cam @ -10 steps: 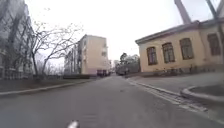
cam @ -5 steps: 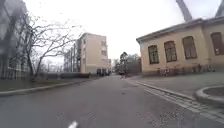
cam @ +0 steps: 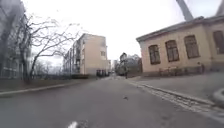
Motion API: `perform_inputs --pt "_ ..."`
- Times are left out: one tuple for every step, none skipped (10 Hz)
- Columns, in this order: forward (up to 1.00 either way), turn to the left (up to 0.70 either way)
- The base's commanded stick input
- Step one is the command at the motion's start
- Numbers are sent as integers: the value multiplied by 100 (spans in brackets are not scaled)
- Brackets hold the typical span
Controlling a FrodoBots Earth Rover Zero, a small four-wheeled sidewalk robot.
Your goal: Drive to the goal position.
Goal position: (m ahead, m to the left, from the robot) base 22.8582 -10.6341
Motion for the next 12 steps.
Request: perform_inputs --pt "100 0" --pt "100 0" --pt "100 0" --pt "100 0" --pt "100 0" --pt "100 0" --pt "100 0" --pt "100 0" --pt "100 0" --pt "100 0" --pt "100 0" --pt "100 0"
